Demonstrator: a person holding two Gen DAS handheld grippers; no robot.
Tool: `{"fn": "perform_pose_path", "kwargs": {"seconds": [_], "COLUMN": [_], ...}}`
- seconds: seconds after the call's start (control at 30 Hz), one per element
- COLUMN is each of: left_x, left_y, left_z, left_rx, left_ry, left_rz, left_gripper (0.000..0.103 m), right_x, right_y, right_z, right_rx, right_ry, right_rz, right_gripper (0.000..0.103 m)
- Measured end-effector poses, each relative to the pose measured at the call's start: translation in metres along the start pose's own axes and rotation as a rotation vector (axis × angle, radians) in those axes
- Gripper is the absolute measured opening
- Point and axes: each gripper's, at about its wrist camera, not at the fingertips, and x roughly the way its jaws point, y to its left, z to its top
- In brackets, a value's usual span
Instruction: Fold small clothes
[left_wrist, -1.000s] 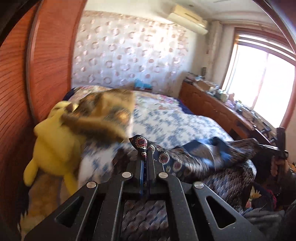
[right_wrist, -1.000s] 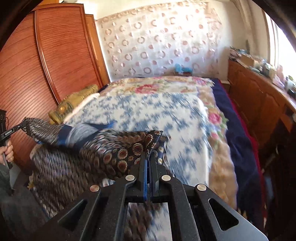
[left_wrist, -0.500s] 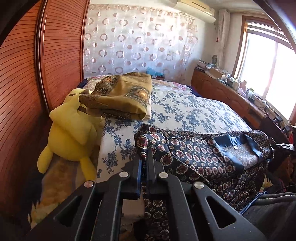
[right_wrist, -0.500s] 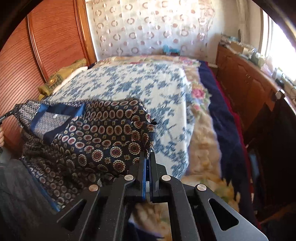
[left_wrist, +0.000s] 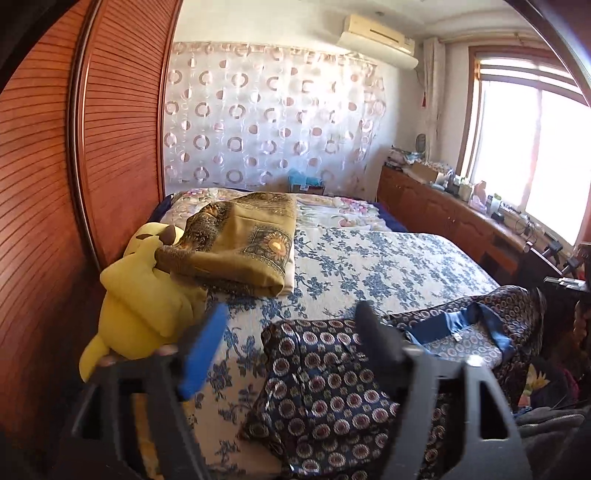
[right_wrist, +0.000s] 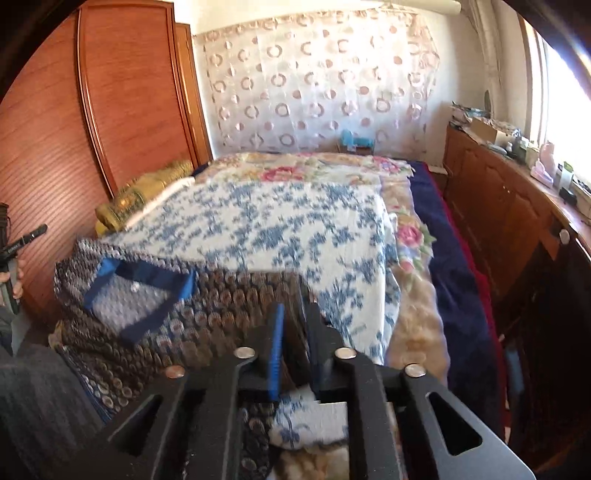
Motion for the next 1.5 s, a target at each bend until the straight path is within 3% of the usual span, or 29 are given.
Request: {"fn": "perform_pose_path", "kwargs": {"seconds": [0.13, 0.27, 0.43, 0.63, 0.73, 0.93, 1.0, 1.07, 1.5], "left_x": [0.026, 0.051, 0.081, 0.108, 0.119, 0.128, 0.129, 0.130, 0.133], "left_y": [-0.001, -0.001, 0.009, 0.019, 0.022, 0.030, 0.030, 0.030, 0.024], "left_z": [0.007, 0.007, 0.007, -0.001, -0.012, -0.026, -0.029, -0.030, -0.034], "left_rx": [0.025, 0.044, 0.024, 0.001, -0.004, -0.055, -0.065, -0.076, -0.077], "left_ry": [0.046, 0.093, 0.155, 0.227, 0.282, 0.339, 0.354, 0.360, 0.382], "left_rz": [0.001, 0.001, 0.002, 0.006, 0.025, -0.008, -0.034, -0.057, -0.074], "left_gripper": [0.077, 0.077, 0.077, 0.077, 0.077, 0.075, 0.060, 0.056, 0.052], "right_x": [0.002, 0.030, 0.076, 0.126, 0.135, 0.150, 0.153, 0.152, 0.132], "right_y": [-0.006, -0.009, -0.015, -0.015, -0.014, -0.028, -0.029, -0.029, -0.021], "right_z": [0.007, 0.011, 0.018, 0.014, 0.007, 0.003, 0.003, 0.003, 0.003], "right_rx": [0.007, -0.004, 0.002, 0.024, 0.021, 0.070, 0.079, 0.081, 0.070], "right_ry": [-0.040, -0.009, 0.071, 0.175, 0.212, 0.264, 0.267, 0.262, 0.183], "right_rz": [-0.012, -0.040, -0.119, -0.077, -0.074, -0.048, -0.035, -0.027, 0.016], "right_gripper": [0.039, 0.049, 0.050, 0.050, 0.050, 0.050, 0.050, 0.050, 0.050]}}
